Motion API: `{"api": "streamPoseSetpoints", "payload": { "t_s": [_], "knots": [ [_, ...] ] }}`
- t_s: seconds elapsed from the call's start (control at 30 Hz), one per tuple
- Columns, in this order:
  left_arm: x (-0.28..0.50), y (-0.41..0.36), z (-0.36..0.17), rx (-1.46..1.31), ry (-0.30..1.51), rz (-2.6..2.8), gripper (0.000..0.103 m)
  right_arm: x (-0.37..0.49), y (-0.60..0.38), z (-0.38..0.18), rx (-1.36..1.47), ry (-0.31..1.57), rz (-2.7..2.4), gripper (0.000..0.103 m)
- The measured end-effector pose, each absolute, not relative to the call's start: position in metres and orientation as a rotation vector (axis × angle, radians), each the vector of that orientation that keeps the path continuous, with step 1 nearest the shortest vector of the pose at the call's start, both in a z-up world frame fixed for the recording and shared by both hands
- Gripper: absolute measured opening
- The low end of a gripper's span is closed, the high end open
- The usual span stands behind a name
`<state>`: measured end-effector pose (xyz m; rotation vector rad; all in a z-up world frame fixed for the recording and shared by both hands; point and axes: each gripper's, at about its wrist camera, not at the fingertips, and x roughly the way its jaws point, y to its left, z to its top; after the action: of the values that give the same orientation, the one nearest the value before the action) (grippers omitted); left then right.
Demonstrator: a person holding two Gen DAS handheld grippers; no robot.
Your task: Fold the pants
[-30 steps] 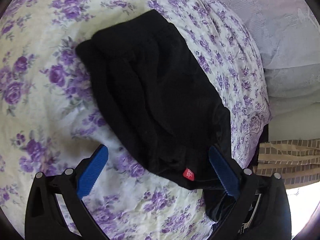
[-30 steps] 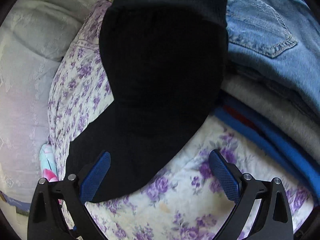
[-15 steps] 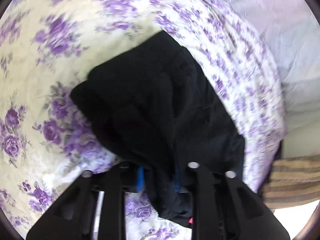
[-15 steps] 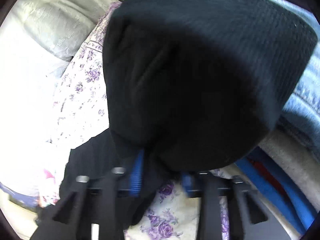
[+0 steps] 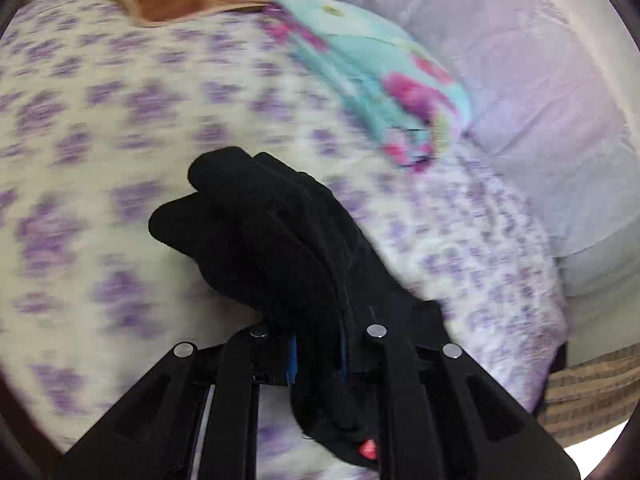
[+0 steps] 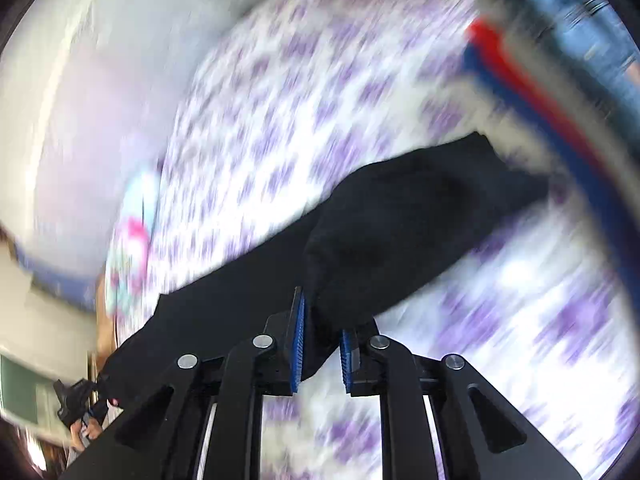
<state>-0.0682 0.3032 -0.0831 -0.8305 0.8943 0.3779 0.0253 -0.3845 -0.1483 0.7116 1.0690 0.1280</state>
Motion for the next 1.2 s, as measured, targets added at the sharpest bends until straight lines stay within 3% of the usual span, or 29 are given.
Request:
{"api": "streamPoseSetpoints", "payload": {
  "t_s": [0.13, 0.17, 0.2, 0.23, 0.27, 0.3, 0.33, 0.6, 0.73, 0.87, 1.1, 1.2],
  "knots": [
    [-0.127, 0.322, -0.131, -0.955, 0.959, 0.427, 0.021, 0.01, -0.385, -0.176, 0.794, 1.156, 0.097, 0.021],
    [-0.134, 0.323, -0.134, -0.967, 0.945, 0.432, 0.023, 0.002, -0.392, -0.175, 0.84, 1.142, 0.081, 0.027],
    [-0.138, 0.321, -0.129, -0.941, 0.936, 0.446, 0.031, -0.001, -0.398, -0.168, 0.854, 1.119, 0.065, 0.038],
    [-0.141, 0.319, -0.123, -0.896, 0.934, 0.456, 0.051, -0.011, -0.395, -0.163, 0.849, 1.096, 0.057, 0.043],
    [-0.14, 0.318, -0.116, -0.847, 0.934, 0.463, 0.063, -0.021, -0.393, -0.158, 0.832, 1.069, 0.045, 0.051],
    [-0.139, 0.316, -0.103, -0.793, 0.922, 0.475, 0.078, -0.024, -0.398, -0.152, 0.824, 1.053, 0.041, 0.052],
    [-0.148, 0.316, -0.097, -0.764, 0.901, 0.478, 0.081, -0.041, -0.398, -0.152, 0.826, 1.042, 0.046, 0.052],
    [-0.158, 0.315, -0.09, -0.865, 0.885, 0.356, 0.081, -0.059, -0.385, -0.156, 0.901, 0.996, -0.011, 0.052],
    [-0.155, 0.314, -0.096, -0.962, 0.838, 0.328, 0.069, -0.052, -0.378, -0.153, 0.913, 0.983, -0.015, 0.052],
    [-0.151, 0.325, -0.104, -1.038, 0.853, 0.337, 0.069, -0.052, -0.378, -0.144, 0.906, 0.962, -0.018, 0.059],
    [-0.148, 0.34, -0.116, -1.138, 0.843, 0.339, 0.055, -0.055, -0.381, -0.146, 0.917, 0.963, -0.037, 0.059],
    [-0.145, 0.346, -0.123, -1.153, 0.866, 0.357, 0.054, -0.055, -0.381, -0.146, 0.924, 0.959, -0.04, 0.059]
  ]
}}
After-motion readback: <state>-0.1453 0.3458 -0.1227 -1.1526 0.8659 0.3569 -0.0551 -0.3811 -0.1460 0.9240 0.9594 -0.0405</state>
